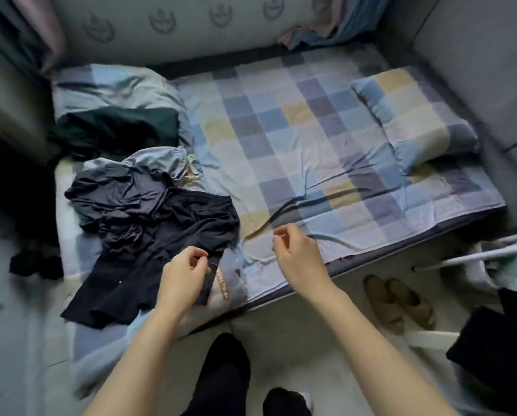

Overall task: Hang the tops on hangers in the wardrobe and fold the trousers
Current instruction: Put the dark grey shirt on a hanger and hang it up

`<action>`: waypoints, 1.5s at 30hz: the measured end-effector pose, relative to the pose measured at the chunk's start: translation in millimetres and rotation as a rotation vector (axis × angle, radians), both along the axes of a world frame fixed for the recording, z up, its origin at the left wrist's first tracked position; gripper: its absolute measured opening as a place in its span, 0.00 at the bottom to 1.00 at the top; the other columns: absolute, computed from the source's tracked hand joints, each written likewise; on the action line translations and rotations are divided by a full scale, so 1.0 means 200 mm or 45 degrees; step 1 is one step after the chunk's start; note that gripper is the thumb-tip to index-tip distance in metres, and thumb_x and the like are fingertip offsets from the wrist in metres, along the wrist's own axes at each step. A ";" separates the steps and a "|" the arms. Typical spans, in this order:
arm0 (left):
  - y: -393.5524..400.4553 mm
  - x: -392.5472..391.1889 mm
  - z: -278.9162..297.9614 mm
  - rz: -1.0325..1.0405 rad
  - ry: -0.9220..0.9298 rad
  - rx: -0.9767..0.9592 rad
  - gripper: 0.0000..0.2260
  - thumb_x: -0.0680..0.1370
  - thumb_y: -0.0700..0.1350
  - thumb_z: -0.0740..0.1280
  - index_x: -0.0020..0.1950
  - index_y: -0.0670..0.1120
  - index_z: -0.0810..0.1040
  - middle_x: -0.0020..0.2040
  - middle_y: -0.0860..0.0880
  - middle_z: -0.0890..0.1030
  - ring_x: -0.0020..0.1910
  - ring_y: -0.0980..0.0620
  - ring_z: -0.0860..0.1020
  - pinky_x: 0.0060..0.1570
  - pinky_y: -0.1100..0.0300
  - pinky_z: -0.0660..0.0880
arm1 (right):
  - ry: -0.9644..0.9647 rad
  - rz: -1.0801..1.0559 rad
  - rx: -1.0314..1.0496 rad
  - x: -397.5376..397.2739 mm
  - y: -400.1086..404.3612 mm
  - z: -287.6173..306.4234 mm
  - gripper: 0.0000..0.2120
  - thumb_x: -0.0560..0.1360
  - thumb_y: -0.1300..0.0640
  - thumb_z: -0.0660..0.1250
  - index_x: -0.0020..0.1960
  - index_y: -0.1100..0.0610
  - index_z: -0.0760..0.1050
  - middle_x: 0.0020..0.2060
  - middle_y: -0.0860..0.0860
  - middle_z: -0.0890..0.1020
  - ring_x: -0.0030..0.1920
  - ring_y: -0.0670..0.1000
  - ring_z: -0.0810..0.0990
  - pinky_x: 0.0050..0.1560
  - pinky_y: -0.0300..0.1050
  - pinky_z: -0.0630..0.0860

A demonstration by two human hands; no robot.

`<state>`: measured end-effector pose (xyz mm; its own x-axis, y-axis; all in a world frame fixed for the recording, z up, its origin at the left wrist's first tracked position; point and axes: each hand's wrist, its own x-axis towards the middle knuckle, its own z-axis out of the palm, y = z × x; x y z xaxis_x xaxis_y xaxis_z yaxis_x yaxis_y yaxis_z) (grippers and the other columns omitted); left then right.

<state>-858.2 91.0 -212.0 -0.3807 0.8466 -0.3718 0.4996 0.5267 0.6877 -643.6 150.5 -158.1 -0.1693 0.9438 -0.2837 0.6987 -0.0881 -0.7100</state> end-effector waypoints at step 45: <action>0.57 -1.85 -1.79 1.208 -0.301 0.022 0.11 0.83 0.48 0.57 0.50 0.42 0.74 0.50 0.42 0.76 0.50 0.47 0.73 0.52 0.53 0.69 | 0.890 -0.549 -0.648 -1.99 1.24 -1.79 0.11 0.82 0.55 0.54 0.59 0.58 0.71 0.45 0.52 0.79 0.36 0.49 0.79 0.36 0.44 0.78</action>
